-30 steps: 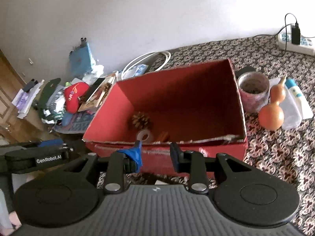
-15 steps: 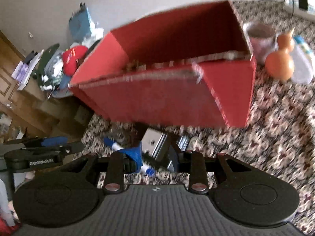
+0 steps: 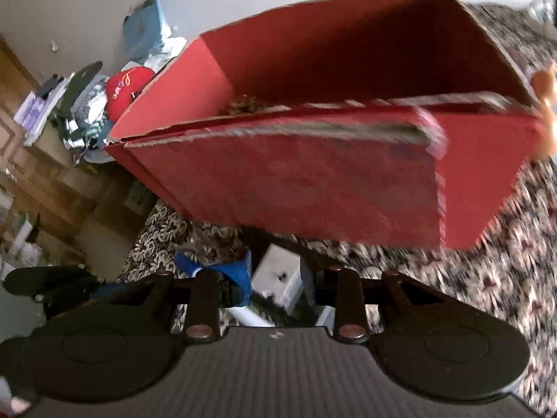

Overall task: Organize rigid objects
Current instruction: 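Reach the right gripper toward the black stapler-like device, then close the right gripper on the black device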

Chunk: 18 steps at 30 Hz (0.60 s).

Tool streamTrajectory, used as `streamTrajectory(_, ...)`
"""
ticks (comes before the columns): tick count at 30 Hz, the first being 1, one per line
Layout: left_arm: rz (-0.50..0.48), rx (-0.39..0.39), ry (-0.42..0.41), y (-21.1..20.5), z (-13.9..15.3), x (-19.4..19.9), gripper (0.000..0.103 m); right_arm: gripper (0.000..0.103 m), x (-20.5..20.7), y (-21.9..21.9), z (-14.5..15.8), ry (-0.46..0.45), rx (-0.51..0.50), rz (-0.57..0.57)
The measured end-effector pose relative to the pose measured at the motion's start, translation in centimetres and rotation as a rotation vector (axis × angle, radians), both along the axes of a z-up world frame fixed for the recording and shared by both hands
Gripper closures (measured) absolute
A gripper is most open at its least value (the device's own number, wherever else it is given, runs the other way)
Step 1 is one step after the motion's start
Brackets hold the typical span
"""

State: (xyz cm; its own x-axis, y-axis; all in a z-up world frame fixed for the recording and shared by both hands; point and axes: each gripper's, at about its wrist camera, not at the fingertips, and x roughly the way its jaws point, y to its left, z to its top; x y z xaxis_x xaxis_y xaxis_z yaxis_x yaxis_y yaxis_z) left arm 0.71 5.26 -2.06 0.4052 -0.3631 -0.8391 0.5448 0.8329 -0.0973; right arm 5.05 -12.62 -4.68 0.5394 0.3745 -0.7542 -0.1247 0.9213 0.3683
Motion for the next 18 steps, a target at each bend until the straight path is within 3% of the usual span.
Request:
streamTrajectory(9, -0.067, -0.005, 0.005, 0.1, -0.4, 0.9, 0.043, 0.089, 1.4, 4.1, -1.7, -0.108, -0.231, 0.161)
streamTrajectory(15, -0.103, -0.026, 0.003, -0.4, -0.2, 1.8, 0.043, 0.092, 1.2, 2.5, -1.5, -0.087, -0.211, 0.179)
streamTrajectory(16, -0.114, -0.029, 0.003, -0.7, -0.2, 1.9, 0.043, 0.087, 1.1, 2.0, -1.6, -0.077, -0.235, 0.158)
streamTrajectory(18, -0.142, -0.034, 0.007, -1.5, -0.2, 2.0, 0.043, 0.088, 1.2, 0.4, -1.9, -0.025, -0.176, 0.122)
